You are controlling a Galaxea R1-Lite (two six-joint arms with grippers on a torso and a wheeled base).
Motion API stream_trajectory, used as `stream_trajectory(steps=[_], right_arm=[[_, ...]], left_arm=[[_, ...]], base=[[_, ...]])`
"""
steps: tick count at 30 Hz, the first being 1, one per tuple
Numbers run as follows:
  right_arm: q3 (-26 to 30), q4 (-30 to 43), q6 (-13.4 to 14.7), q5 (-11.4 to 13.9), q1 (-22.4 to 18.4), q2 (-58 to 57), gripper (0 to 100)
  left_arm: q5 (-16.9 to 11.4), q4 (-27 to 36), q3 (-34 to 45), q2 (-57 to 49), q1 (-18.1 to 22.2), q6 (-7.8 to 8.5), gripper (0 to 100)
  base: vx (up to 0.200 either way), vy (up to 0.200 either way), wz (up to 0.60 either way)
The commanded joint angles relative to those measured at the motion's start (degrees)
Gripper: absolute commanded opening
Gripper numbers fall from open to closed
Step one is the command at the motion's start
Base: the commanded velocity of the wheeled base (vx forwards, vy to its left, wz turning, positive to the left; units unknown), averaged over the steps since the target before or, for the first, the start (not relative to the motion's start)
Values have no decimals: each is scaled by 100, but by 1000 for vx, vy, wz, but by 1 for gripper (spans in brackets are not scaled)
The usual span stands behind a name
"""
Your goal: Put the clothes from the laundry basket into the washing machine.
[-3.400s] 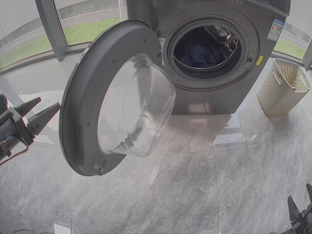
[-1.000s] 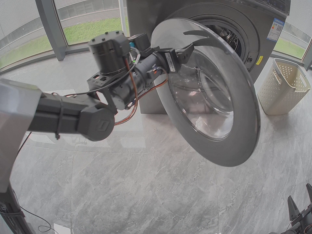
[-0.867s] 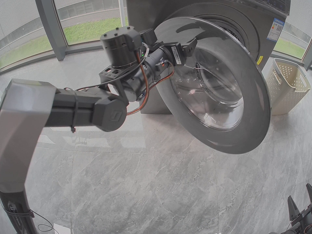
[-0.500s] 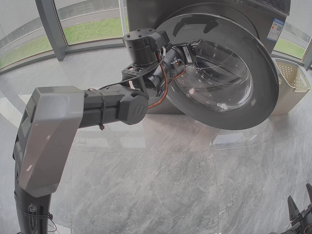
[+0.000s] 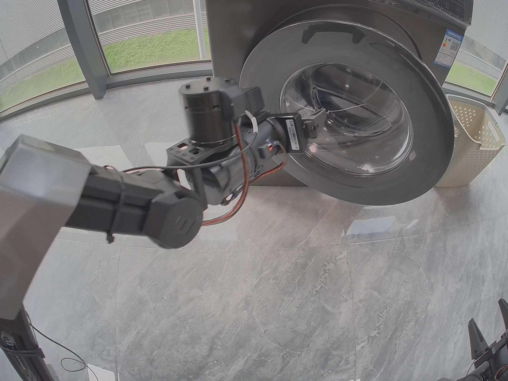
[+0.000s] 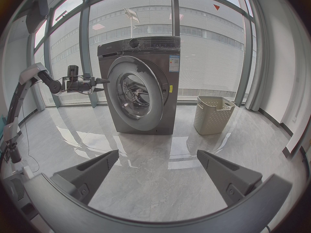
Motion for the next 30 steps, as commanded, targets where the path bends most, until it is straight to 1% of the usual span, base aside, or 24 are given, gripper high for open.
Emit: stream_trajectory(steps=[1, 3, 5, 7, 8, 9, 10, 11, 12, 15, 16, 17, 18, 19, 20, 21, 23, 24, 25, 26, 27, 30], right_arm=[[92, 0, -1, 1, 1, -66, 100], [92, 0, -1, 1, 1, -66, 100], [92, 0, -1, 1, 1, -75, 100], [92, 0, -1, 1, 1, -66, 100], [92, 0, -1, 1, 1, -75, 100], [92, 0, -1, 1, 1, -66, 100], [92, 0, -1, 1, 1, -75, 100], [92, 0, -1, 1, 1, -75, 100], [92, 0, -1, 1, 1, -75, 100], [92, 0, -1, 1, 1, -75, 100], [92, 0, -1, 1, 1, -75, 100], [92, 0, -1, 1, 1, -75, 100], [92, 0, -1, 1, 1, -66, 100], [92, 0, -1, 1, 1, -66, 100], [92, 0, -1, 1, 1, -66, 100], [92, 0, -1, 1, 1, -66, 100], [92, 0, -1, 1, 1, -66, 100], [92, 0, -1, 1, 1, -75, 100], [92, 0, -1, 1, 1, -75, 100], [92, 0, -1, 1, 1, -75, 100], [92, 0, -1, 1, 1, -66, 100], [92, 0, -1, 1, 1, -75, 100]], left_arm=[[-398, -1123, 5853, -4148, 307, 84, 100], [-425, -1115, 6327, -4737, 333, 137, 100], [-398, -1053, 6758, -5361, 333, 154, 100], [-346, -1000, 6978, -5818, 342, 172, 100], [-319, -974, 7030, -5958, 359, 198, 100], [-258, -912, 7092, -6152, 377, 286, 100], [-143, -833, 7189, -6363, 456, 374, 100], [-73, -745, 7276, -6530, 561, 400, 100], [-64, -666, 7373, -6714, 702, 418, 100], [-82, -367, 7795, -7277, 1106, 471, 100], [-99, -271, 7971, -7540, 1185, 532, 100], [-99, -271, 7971, -7540, 1185, 532, 100], [-187, -33, 8243, -8041, 1379, 734, 100], [-240, 125, 8243, -8243, 1502, 761, 100], [-240, 125, 8243, -8243, 1502, 761, 100], [-407, 722, 8243, -8903, 1906, 796, 100], [-592, 1267, 8208, -9377, 2223, 831, 100], [-688, 1628, 8164, -9650, 2425, 901, 100], [-750, 1970, 8120, -9931, 2636, 989, 100], [-785, 2173, 8103, -10115, 2759, 1016, 100], [-829, 2471, 8076, -10423, 2926, 1033, 100], [-882, 3131, 8111, -11100, 3225, 1042, 100]], base=[[0, 0, 0], [0, 0, 0], [0, 0, 0], [0, 0, 0], [0, 0, 0], [0, 0, 0], [0, 0, 0], [0, 0, 0], [0, 0, 0], [0, 0, 0], [0, 0, 0], [0, 0, 0], [0, 0, 0], [0, 0, 0], [0, 0, 0], [0, 0, 0], [0, 0, 0], [0, 0, 0], [0, 0, 0], [0, 0, 0], [0, 0, 0], [0, 0, 0]])
